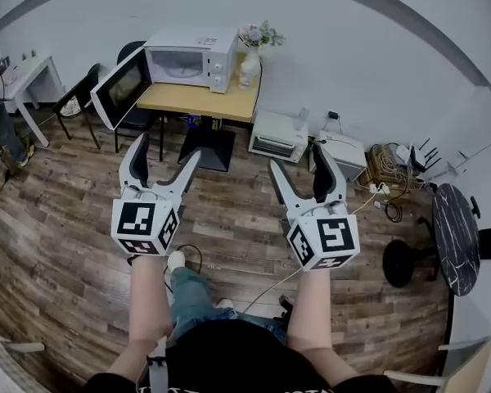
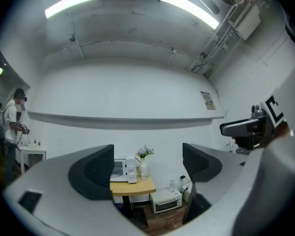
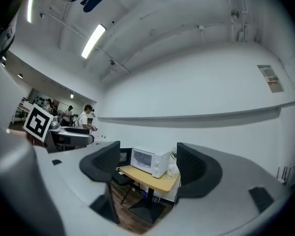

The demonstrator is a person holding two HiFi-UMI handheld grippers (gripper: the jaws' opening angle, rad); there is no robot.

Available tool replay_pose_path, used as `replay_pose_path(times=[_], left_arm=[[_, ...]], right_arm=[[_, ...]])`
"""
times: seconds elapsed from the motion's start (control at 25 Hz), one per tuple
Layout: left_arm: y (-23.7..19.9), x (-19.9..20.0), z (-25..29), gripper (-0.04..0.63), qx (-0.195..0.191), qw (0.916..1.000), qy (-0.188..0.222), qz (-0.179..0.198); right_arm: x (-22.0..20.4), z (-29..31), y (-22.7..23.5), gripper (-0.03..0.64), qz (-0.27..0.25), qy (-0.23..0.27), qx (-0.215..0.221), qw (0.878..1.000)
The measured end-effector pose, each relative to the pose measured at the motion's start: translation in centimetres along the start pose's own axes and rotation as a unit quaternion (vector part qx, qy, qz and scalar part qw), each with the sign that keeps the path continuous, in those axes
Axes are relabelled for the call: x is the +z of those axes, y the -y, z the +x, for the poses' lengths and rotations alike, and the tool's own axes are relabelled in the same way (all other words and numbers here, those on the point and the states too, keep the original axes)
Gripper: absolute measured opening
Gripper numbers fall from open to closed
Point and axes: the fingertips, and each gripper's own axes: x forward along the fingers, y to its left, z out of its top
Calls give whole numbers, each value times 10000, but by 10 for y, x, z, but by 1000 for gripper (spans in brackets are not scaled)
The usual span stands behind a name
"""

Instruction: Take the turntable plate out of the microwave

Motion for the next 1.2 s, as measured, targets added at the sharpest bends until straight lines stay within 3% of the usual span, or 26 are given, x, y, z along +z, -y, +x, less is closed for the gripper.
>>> replay_pose_path(times=[0.28,0.56,0.76,0.96,1.2], left_arm=[[-51,-20,24,433,226,9995,-207,-43],[-124,-27,62,433,364,9992,-169,-47],[-173,-36,94,433,192,9996,-202,-33],[-216,-45,132,433,-28,9991,-324,255],[-279,-61,166,433,-126,9993,-343,50]], right_arm=[[2,50,-20,348,270,106,300,9991],[-9,124,-18,348,290,32,-57,9996],[-11,187,-35,348,325,137,19,9994],[-15,256,-60,348,0,38,74,10000],[-32,328,-90,347,-180,-303,32,9994]])
